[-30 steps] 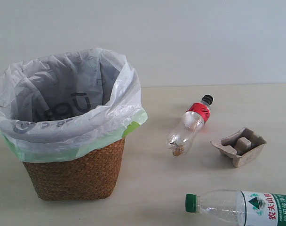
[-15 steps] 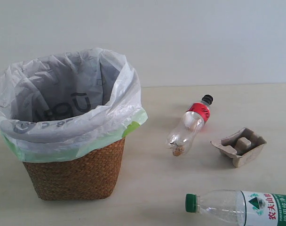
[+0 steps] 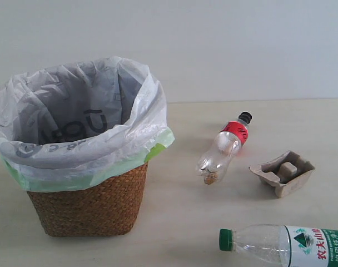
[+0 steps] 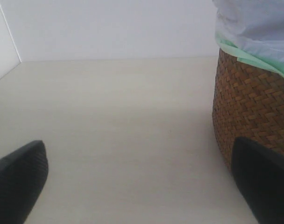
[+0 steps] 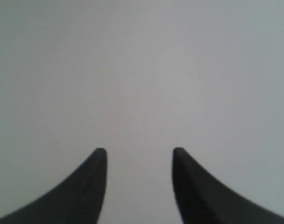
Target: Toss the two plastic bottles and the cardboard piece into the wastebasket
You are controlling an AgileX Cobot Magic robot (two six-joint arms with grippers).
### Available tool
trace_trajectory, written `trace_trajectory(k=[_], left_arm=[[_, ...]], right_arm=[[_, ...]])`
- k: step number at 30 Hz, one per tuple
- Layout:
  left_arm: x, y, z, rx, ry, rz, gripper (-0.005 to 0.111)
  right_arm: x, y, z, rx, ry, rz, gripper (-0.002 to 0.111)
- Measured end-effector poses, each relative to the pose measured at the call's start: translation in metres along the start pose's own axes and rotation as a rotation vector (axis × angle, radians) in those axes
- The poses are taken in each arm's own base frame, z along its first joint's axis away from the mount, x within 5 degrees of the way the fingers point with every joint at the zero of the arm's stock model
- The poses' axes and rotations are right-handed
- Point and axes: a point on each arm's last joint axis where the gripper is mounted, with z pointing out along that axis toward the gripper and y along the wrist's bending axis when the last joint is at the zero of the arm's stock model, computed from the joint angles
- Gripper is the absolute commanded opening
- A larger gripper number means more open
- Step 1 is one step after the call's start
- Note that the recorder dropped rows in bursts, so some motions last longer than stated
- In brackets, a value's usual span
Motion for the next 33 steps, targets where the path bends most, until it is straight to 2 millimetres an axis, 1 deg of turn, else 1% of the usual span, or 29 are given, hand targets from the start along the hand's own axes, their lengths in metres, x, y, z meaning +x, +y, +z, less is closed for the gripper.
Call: trace_trajectory(k=[2,4,6,9,14,19,23,26,27,33], left_arm=[[0.000,0.000,0.000,0.000,0.000,0.000,0.108],[0.000,0.000,0.000,0.000,0.000,0.000,0.108],[0.000,0.000,0.000,0.000,0.000,0.000,0.108],[0.000,0.000,0.000,0.000,0.000,0.000,0.108],[0.000,0.000,0.000,0.000,0.000,0.000,0.108],[0.000,0.000,0.000,0.000,0.000,0.000,0.108],[0.000,0.000,0.000,0.000,0.000,0.000,0.108],[0.000,0.000,0.000,0.000,0.000,0.000,0.108],[0.000,0.000,0.000,0.000,0.000,0.000,0.108],[0.000,0.000,0.000,0.000,0.000,0.000,0.108]], right_arm=[[-0.007,0.002,0.011,0.019,0.063,0.002,0.076],[-0.015,0.004,0.023,0.037,0.130,-0.007,0.082],[-0.017,0.005,0.037,0.062,0.230,-0.045,0.083],[-0.015,0.004,0.057,0.089,0.392,-0.124,0.083],[0.000,0.000,0.090,0.109,0.624,-0.218,0.083],[0.022,-0.007,0.116,0.128,0.774,-0.230,0.083],[0.048,-0.014,0.133,0.149,0.888,-0.213,0.083],[0.072,-0.021,0.145,0.167,0.988,-0.208,0.083],[0.083,-0.024,0.150,0.174,1.030,-0.206,0.083],[0.130,-0.038,0.169,0.202,1.244,-0.208,0.083]])
